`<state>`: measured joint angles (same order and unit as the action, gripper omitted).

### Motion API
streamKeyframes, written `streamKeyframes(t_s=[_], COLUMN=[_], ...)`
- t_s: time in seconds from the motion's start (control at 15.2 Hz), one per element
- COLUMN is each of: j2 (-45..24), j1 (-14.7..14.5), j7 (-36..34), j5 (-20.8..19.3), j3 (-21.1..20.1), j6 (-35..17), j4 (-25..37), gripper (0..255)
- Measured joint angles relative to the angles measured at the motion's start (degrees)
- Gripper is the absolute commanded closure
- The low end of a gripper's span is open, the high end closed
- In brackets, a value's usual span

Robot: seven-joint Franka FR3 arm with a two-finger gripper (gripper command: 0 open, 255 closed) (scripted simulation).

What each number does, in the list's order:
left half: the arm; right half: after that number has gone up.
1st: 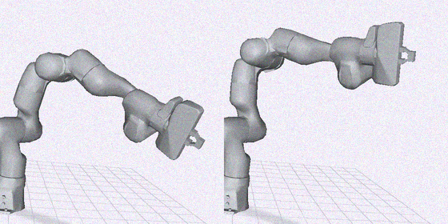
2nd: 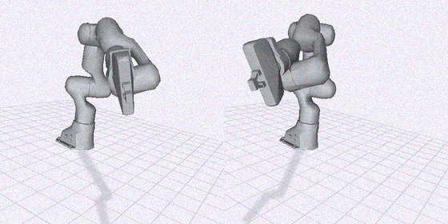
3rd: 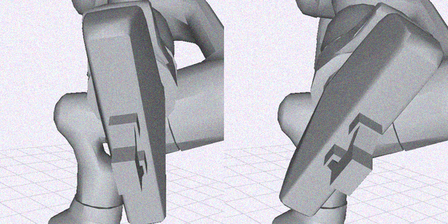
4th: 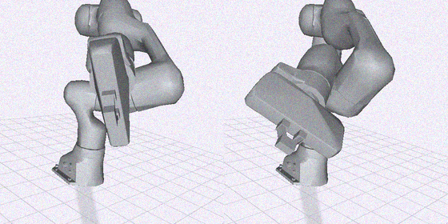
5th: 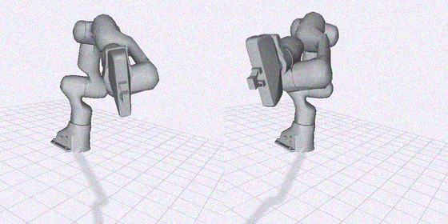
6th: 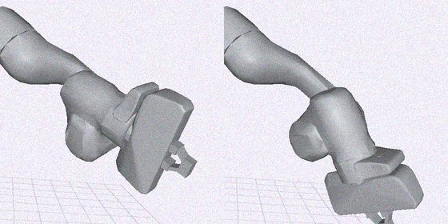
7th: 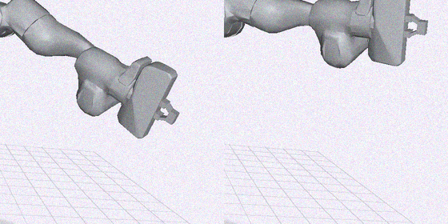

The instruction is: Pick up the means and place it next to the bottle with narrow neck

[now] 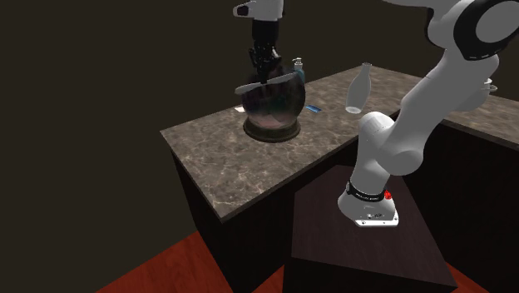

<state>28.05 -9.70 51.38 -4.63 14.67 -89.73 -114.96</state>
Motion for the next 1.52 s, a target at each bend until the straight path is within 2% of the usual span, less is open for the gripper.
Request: streamKeyframes(t_s=[0.53,1.06,1.52], j2=[-1.4,7.5,13.4], j1=[-0.1,3.2,6.2], j7=[0.7,7.6,16.1], j5=[0.2,-4.2,-9.6], j3=[0.3,4.7,10.8], j6=[5.6,9.0,12.0], j4=[7.0,2.1,0.6], gripper=[255,255,255])
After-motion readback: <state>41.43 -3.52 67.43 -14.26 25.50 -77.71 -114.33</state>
